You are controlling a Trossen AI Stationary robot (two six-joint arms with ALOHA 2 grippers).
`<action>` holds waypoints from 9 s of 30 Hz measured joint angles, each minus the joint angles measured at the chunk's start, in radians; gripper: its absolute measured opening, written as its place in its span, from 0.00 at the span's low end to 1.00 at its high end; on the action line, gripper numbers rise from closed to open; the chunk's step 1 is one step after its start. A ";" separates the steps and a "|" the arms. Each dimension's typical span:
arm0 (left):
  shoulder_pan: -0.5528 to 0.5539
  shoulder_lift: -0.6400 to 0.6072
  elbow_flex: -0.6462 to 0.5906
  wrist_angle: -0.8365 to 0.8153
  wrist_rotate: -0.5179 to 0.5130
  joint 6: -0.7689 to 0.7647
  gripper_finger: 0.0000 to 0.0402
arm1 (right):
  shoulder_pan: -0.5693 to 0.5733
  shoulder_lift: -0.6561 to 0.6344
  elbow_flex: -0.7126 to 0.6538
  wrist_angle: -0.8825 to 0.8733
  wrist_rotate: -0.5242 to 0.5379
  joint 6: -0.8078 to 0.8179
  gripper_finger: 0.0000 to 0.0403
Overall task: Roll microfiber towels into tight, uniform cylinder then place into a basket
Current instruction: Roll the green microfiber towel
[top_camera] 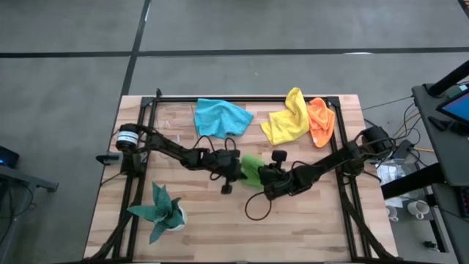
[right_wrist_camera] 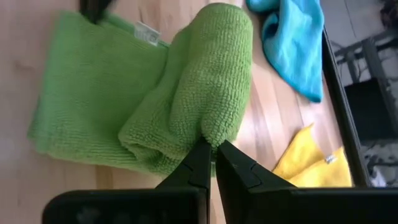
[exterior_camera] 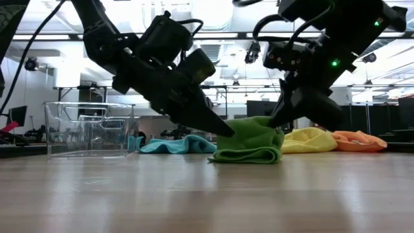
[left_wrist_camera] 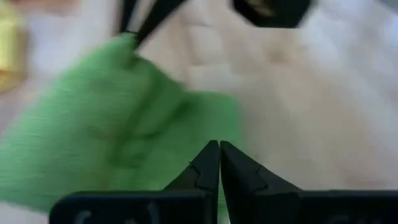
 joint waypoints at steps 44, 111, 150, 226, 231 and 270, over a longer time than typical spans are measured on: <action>-0.043 -0.100 -0.023 -0.024 0.100 -0.274 0.00 | 0.067 0.007 0.001 0.040 -0.244 -0.254 0.02; 0.015 0.048 0.009 -0.042 -0.186 -0.149 0.00 | -0.021 0.030 0.072 0.078 -0.276 -0.180 0.10; 0.016 -0.013 0.006 -0.134 -0.263 -0.077 0.00 | -0.114 0.249 -0.335 1.239 -0.350 -0.001 0.08; -0.055 0.049 -0.008 0.004 -0.440 -0.087 0.00 | -0.103 0.104 -0.340 1.100 -0.247 -0.009 0.02; -0.056 0.049 -0.008 0.010 -0.433 -0.076 0.00 | -0.074 0.101 -0.340 1.100 -0.336 -0.008 0.02; -0.055 0.049 -0.009 0.009 -0.442 -0.068 0.00 | -0.012 -0.049 -0.351 1.056 -0.198 -0.097 0.35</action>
